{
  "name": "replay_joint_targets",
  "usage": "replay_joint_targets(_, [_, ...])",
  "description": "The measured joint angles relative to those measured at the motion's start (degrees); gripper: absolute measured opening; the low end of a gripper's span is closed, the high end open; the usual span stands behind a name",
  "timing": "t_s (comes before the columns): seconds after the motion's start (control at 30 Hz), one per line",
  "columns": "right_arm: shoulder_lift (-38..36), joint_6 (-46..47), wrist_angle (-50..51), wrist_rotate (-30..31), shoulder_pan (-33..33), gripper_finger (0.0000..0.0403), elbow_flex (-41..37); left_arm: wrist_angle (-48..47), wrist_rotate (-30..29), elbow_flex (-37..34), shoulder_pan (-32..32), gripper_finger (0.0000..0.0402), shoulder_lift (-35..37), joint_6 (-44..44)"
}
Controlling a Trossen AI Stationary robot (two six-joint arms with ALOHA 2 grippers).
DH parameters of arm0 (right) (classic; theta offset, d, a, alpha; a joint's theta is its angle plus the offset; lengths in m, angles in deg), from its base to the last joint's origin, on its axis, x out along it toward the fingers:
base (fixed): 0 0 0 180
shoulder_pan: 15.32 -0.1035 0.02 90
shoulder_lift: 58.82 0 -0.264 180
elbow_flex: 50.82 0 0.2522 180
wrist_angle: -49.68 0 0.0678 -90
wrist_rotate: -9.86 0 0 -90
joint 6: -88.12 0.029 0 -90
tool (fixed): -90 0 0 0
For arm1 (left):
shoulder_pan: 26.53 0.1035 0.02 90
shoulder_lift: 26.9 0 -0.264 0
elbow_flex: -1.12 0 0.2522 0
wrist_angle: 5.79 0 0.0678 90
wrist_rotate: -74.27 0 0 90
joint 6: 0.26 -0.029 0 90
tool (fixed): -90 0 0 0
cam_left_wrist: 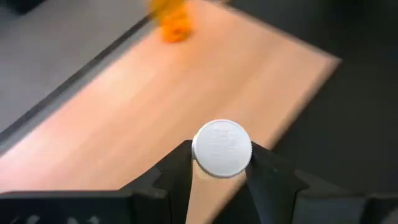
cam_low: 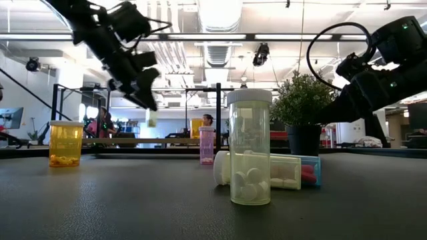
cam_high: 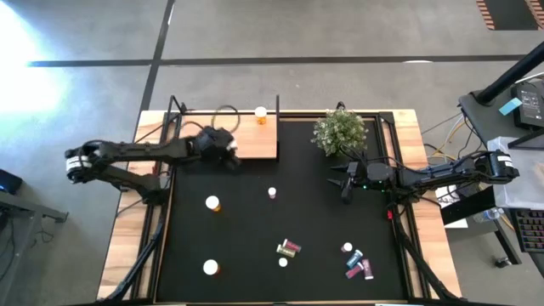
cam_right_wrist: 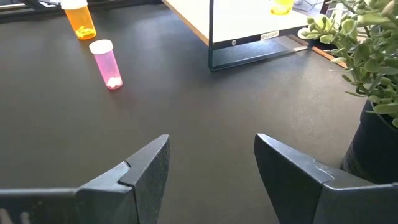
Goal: Pick and place medicine bottles onto shelf by color
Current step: Put the top yellow medicine bottle on the shelf
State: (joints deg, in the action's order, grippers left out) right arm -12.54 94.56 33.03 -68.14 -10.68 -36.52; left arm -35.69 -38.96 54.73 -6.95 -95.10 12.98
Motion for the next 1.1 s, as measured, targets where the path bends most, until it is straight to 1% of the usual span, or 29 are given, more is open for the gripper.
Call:
replay_joint_targets(0.1, [0.0, 0.0, 0.08, -0.01, -0.01, 0.0224, 0.0, -0.11, -0.32, -0.94, 5.49, 0.0125, 1.2, 0.33])
replay_joint_targets(0.27, [0.0, 0.0, 0.06, 0.01, 0.01, 0.0224, 0.0, 0.37, -0.3, -3.02, 14.44, 0.0125, 1.43, 4.35])
replay_joint_targets(0.33, [0.0, 0.0, 0.08, 0.01, 0.0, 0.0224, 0.0, 0.82, -0.34, -3.43, 16.83, 0.0125, 1.39, 6.1])
replay_joint_targets(0.43, [0.0, 0.0, 0.08, 0.01, 0.0, 0.0224, 0.0, 2.12, -1.39, -3.53, 19.44, 0.0125, 1.39, 6.36])
replay_joint_targets(0.5, [0.0, 0.0, 0.08, 0.01, 0.01, 0.0224, 0.0, 2.72, -2.7, -3.27, 20.75, 0.0125, 1.23, 6.6])
replay_joint_targets(0.63, [0.0, 0.0, 0.08, 0.01, 0.0, 0.0224, 0.0, 2.78, -4.53, -3.27, 22.54, 0.0125, 0.2, 10.23])
replay_joint_targets(0.87, [0.0, 0.0, 0.08, 0.0, 0.01, 0.0224, 0.0, 2.73, -10.54, -2.89, 24.31, 0.0125, -4.7, 16.33])
replay_joint_targets(1.1, [0.0, -0.02, 0.08, 0.01, 0.01, 0.0224, 0.0, 3.52, -12.06, -0.83, 26.49, 0.0125, -8.48, 16.59])
